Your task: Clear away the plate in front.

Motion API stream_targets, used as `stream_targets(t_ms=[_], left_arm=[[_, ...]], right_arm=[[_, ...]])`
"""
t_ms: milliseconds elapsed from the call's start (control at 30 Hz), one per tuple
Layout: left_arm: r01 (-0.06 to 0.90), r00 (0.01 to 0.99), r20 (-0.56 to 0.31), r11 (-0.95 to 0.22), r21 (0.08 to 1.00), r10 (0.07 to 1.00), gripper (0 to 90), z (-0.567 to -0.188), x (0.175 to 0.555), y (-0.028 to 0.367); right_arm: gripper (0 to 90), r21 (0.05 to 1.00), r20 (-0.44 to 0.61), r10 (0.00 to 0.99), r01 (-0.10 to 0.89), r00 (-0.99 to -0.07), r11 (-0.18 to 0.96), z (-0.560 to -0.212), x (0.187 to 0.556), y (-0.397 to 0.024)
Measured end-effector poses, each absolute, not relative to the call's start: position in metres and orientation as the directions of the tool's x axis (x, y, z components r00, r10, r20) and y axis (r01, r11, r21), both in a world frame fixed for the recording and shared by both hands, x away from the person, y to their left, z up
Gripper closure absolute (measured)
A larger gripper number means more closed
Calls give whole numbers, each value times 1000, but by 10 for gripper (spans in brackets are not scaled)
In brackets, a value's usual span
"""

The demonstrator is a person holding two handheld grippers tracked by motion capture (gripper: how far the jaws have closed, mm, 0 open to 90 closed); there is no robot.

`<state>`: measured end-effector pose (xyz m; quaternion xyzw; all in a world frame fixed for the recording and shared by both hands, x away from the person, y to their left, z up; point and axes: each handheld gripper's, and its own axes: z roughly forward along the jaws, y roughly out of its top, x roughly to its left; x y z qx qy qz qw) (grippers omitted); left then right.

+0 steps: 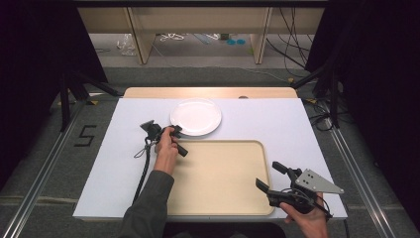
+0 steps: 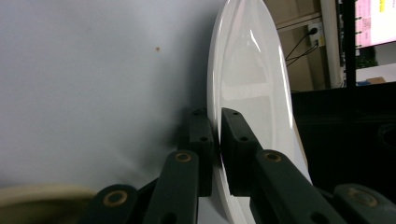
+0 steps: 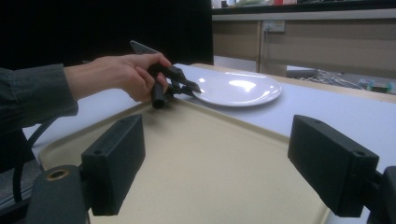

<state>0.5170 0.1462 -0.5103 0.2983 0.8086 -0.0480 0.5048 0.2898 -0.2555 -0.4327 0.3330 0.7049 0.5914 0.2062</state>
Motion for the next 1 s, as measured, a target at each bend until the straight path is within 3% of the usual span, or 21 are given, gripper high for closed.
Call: stream_targets(t_ms=[67, 1000], left_arm=[[491, -301, -879, 850, 190, 370, 850, -508, 517, 147], [475, -222, -930, 866, 159, 292, 832, -511, 509, 148]], right_arm=[[201, 973, 102, 714, 219, -692, 74, -433, 290, -255], [209, 977, 100, 707, 203, -700, 63, -433, 292, -257]])
